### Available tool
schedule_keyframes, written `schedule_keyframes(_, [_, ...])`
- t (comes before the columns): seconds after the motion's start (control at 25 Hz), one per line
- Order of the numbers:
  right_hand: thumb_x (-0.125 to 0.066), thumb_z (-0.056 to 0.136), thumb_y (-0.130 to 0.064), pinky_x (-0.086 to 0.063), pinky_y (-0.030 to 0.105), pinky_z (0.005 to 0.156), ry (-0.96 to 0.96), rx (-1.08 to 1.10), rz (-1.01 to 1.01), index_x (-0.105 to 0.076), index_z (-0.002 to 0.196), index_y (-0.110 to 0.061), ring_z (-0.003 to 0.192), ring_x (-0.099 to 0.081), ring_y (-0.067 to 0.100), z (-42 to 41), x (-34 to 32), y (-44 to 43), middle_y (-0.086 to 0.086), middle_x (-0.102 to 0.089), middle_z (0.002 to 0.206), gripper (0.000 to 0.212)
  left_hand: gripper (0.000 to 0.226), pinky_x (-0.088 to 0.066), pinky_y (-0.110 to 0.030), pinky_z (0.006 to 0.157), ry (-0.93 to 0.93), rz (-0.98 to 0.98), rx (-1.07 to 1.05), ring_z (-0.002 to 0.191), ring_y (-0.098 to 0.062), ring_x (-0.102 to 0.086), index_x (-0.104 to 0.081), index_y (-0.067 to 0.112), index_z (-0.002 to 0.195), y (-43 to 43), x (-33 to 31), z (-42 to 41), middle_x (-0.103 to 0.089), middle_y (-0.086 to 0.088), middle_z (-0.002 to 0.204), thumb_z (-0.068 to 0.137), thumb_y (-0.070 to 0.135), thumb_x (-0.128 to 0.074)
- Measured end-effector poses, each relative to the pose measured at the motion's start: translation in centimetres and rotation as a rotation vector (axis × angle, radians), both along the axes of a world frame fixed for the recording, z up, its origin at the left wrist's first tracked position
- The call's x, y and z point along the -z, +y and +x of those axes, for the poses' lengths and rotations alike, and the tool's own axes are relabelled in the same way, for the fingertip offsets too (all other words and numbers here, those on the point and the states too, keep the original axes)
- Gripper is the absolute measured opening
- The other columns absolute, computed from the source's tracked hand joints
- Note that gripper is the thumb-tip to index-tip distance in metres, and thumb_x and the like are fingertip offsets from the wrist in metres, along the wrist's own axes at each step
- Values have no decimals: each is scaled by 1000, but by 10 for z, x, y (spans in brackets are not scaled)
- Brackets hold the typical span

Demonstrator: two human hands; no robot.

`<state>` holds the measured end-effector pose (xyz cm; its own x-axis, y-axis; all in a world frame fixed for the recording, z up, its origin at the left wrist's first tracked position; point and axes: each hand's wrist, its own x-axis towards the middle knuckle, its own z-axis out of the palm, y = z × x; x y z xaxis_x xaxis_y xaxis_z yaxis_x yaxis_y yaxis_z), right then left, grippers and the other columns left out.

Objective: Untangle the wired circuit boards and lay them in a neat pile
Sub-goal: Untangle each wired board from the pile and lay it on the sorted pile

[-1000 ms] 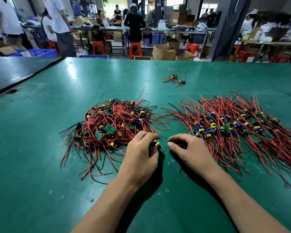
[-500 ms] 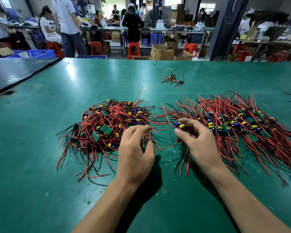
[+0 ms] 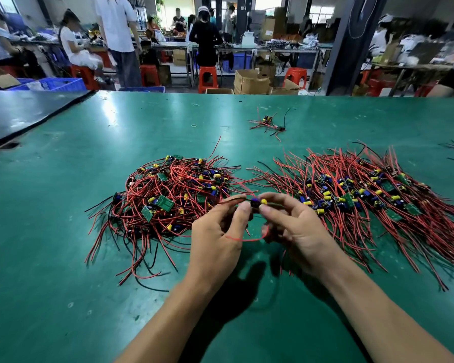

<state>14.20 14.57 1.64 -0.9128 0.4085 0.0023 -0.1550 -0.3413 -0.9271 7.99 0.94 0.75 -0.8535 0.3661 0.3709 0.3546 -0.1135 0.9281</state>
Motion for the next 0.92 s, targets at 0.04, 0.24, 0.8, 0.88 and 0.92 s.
schedule_keyframes(0.04, [-78,68,-14,-53,24,52,-5,-11,43,-73,96,-15,57,-63,14,0,2,-3,8,-73,89,28,14,-58,-52,81,-61,28,35,87,-26,-72,-75,24,96,0,-1,0,-76,-2,89,95,24,-60])
schedule_keyframes(0.24, [-77,74,-19,-57,26,62,-13,-69,196,-74,102,-23,73,-65,12,4,4,-2,-1,-73,99,29,15,-60,-47,73,-277,71,80,72,-22,-68,-75,17,88,-2,-4,-5,-75,-7,84,95,18,-62])
schedule_keyframes(0.8, [-71,78,-12,-47,19,55,-30,-240,-102,-68,88,-10,56,-55,14,13,-14,0,6,-63,83,10,12,-56,-25,50,-652,368,119,53,-20,-67,-59,10,86,-4,-17,-15,-70,-8,71,97,14,-56])
schedule_keyframes(0.88, [-72,80,-25,-46,18,55,-46,-264,-148,-71,89,-10,56,-52,11,14,-16,3,3,-68,87,17,12,-56,-24,51,-703,386,151,55,-21,-69,-60,10,87,-5,-19,-14,-69,-8,72,97,16,-56])
schedule_keyframes(0.92, [-71,82,-30,-46,19,56,-64,-262,-183,-72,88,-11,55,-50,10,13,-16,4,3,-68,87,20,12,-56,-24,51,-720,393,165,57,-21,-69,-61,10,89,-6,-19,-14,-69,-8,72,97,18,-56])
